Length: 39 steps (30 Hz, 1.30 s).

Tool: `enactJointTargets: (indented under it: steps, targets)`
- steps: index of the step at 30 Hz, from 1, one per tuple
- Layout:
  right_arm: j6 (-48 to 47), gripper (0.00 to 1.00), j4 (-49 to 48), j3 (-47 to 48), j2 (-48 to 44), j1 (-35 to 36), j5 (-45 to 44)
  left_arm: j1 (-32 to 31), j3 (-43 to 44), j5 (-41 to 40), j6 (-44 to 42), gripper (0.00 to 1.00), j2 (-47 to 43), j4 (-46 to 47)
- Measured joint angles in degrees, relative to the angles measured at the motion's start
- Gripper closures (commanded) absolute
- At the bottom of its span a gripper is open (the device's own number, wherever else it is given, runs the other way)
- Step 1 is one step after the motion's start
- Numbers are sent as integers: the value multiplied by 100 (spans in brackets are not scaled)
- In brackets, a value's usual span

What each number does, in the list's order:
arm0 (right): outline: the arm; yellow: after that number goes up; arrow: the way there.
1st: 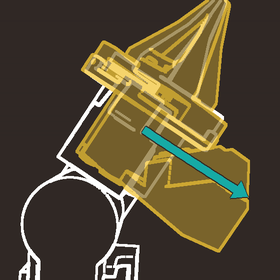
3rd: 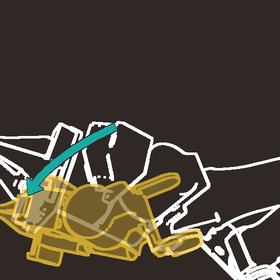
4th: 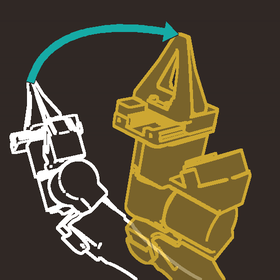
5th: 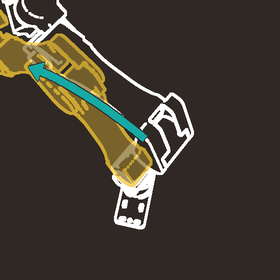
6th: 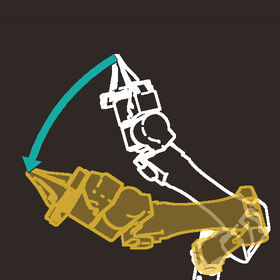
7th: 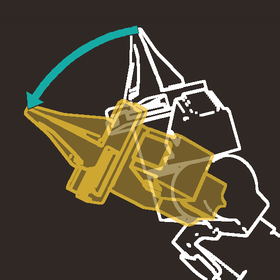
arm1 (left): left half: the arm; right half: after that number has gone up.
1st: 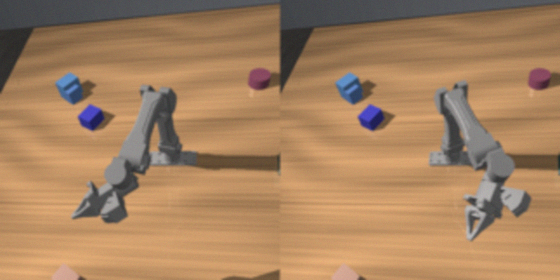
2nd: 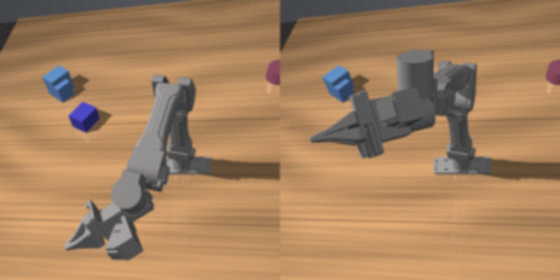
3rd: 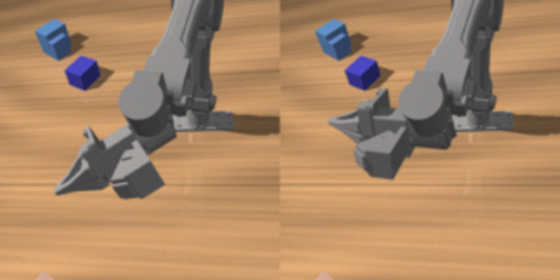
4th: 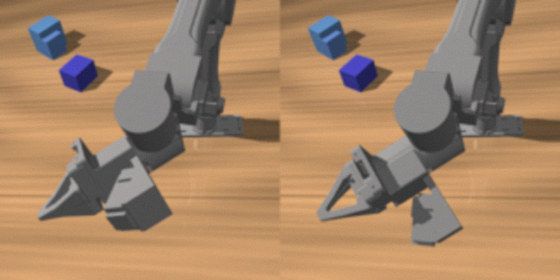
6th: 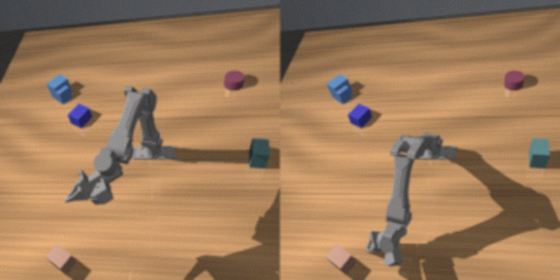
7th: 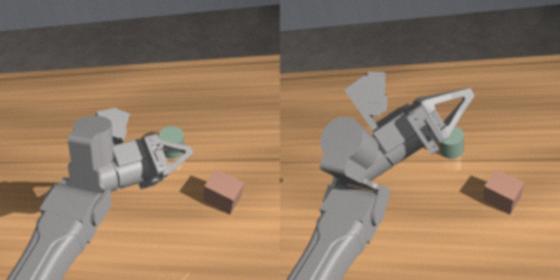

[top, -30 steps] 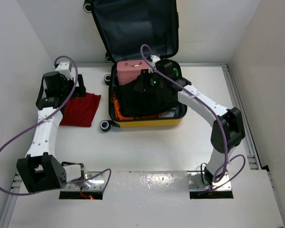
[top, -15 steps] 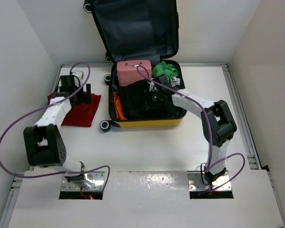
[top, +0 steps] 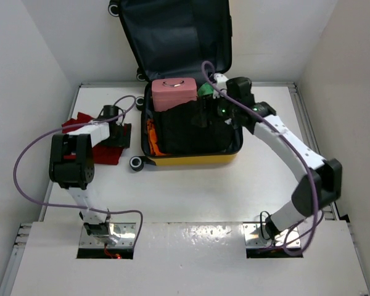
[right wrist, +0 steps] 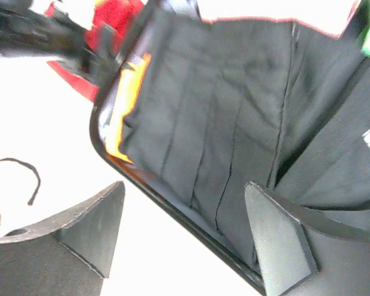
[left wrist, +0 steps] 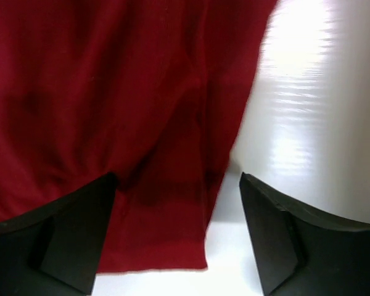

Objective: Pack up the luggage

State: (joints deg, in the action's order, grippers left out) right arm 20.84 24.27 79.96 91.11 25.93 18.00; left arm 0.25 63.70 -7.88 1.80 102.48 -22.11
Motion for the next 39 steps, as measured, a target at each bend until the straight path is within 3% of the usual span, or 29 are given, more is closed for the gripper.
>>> enactJointTargets:
  steps: [2,6,10,13,19,23,32,39]
  targets:
    - [-142,18,-50,-42,-385,-59,-11,-17,76,-96,68,21,229,-4]
    - [-562,18,-109,-236,-1019,-195,-225,-26,291,-308,153,45,415,46]
    - [-850,25,-37,-623,-1366,-420,-601,11,348,-398,219,78,509,85]
    - [-955,26,160,-876,-1493,-678,-715,103,374,-234,238,90,485,79]
    - [-1021,26,553,-1130,-1727,-1287,-758,267,496,614,544,99,44,-280]
    - [-1016,27,693,-1390,-2000,-1600,-754,63,1257,1023,848,100,-374,-719]
    - [-916,28,848,-1504,-2100,-2033,-723,-1840,2938,1532,1508,100,-1117,-874]
    - [-739,28,931,-1504,-2094,-2205,-614,-2949,3635,1685,1996,100,-28,-916]
